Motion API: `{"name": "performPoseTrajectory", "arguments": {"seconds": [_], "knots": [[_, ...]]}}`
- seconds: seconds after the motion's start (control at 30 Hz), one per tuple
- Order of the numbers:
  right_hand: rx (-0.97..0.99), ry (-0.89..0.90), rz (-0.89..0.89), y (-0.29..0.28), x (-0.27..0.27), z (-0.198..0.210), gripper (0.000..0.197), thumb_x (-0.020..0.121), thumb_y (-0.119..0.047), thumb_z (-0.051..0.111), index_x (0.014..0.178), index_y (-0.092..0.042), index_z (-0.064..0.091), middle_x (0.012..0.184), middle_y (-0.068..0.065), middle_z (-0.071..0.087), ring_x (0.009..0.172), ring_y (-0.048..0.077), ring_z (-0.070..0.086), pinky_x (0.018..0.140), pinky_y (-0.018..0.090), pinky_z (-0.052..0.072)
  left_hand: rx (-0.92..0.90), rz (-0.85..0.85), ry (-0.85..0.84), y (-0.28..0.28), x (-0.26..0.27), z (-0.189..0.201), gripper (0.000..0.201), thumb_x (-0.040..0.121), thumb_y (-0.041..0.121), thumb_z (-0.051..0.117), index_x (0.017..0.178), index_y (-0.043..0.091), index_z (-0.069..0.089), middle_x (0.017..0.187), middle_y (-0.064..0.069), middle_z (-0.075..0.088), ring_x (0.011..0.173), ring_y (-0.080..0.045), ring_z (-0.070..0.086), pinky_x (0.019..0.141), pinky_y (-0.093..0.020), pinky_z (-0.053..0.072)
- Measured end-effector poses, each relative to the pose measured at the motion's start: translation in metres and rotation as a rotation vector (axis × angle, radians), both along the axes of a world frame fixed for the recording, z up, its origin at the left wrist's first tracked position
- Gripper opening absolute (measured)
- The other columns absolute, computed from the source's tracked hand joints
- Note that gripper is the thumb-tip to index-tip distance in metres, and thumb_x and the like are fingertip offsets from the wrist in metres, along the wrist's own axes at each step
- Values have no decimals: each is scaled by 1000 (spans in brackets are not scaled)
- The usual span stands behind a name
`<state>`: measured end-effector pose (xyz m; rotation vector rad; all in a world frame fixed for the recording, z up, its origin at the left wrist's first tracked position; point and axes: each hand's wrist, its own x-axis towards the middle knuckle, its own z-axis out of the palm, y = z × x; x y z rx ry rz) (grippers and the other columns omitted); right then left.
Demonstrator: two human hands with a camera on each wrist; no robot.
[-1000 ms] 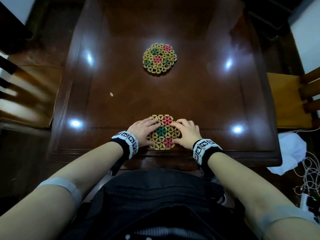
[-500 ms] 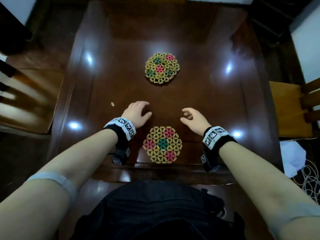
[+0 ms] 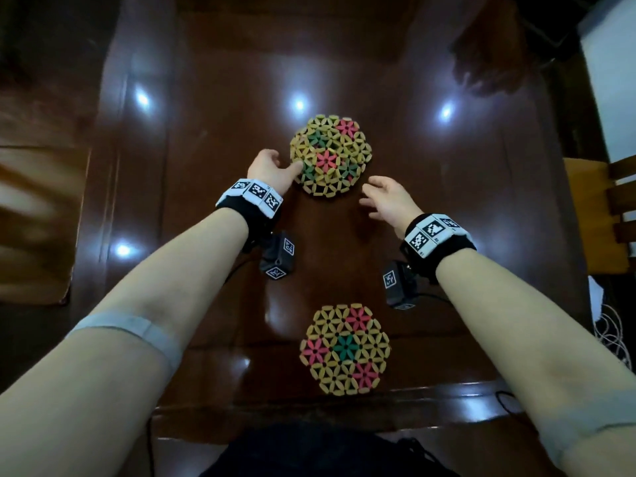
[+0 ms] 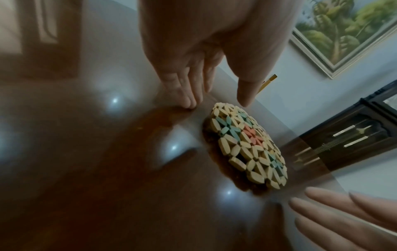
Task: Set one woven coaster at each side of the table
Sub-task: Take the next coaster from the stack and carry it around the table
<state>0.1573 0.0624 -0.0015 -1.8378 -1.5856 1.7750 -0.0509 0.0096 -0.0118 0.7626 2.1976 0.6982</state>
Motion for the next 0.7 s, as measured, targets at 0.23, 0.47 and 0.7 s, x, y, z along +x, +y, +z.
{"name": "performPoseTrajectory", "arguments": {"seconds": [0.23,0.47,0.7], "knots": [[-108,34,-136,-1,-31,-4,38,99,-29,43,132,-12,48,118,1,63,85,10,65,59,22,39,-76,-86,-8,13,7,-16,45,78,40,70,107,7,61,103,-4,66,90,-22,63,67,-28,42],[78,-36,-213,-15,-32,8,20,91,-35,56,92,-15,58,74,-4,54,60,10,50,45,24,31,130,-109,-143,-8,19,-1,21,86,24,64,87,14,46,96,-9,61,80,-28,68,65,-35,60],[89,16,-236,-65,-9,41,9,86,-25,62,78,-22,60,93,-1,70,65,11,66,51,21,38,264,-198,-308,-61,22,36,22,88,14,64,77,13,44,77,-7,62,73,-25,69,65,-36,61]]}}
